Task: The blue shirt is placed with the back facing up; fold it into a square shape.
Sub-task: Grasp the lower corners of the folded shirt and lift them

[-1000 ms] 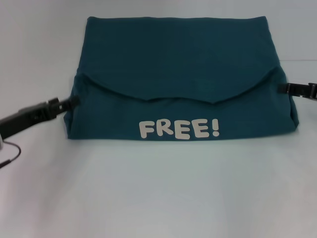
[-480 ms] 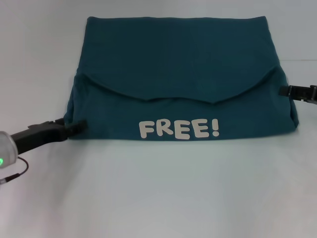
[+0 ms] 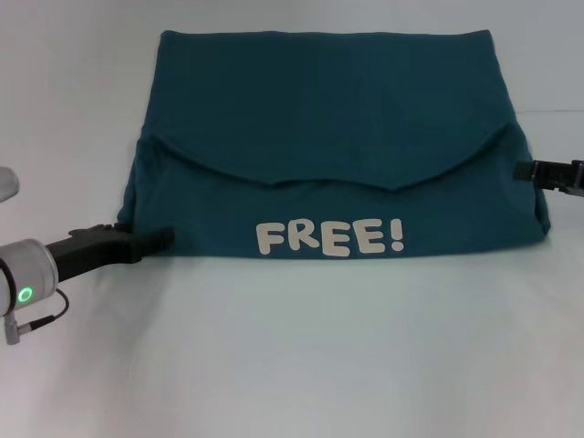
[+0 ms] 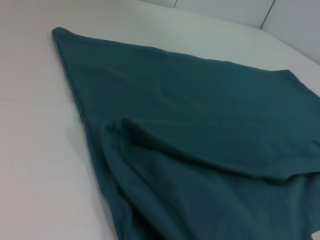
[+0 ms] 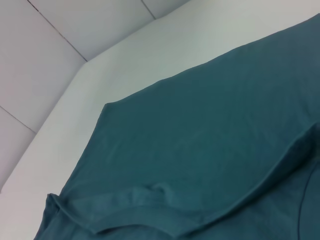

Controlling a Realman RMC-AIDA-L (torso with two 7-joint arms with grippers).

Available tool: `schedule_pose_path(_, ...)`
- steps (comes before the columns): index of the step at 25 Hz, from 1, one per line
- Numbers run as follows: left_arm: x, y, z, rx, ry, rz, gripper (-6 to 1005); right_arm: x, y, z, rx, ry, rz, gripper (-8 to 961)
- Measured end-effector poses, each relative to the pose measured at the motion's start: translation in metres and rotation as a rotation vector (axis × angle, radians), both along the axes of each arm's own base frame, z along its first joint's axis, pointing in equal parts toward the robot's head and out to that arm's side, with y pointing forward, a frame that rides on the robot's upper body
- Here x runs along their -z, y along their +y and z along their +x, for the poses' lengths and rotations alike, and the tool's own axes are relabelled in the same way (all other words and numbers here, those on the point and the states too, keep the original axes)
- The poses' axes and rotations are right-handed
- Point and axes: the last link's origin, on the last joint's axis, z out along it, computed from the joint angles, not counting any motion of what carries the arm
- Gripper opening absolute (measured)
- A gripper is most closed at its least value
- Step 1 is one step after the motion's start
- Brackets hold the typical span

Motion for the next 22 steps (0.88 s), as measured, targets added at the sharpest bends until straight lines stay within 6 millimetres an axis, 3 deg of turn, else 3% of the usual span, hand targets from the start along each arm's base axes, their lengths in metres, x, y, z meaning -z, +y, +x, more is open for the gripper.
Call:
schedule_pose_path(15,0.0021,0.0001,0.0006,0.008,0.025,-0.017,814,-0.0001,0.0014,0.0026,0.014,-0.008,0.015,607)
schedule_pose_path(22,0.0014,0.002,0.0008,0.006,0.034,-0.012,507,-0.0001,0.0005,0.0037,0.017,-0.009,0.015,607)
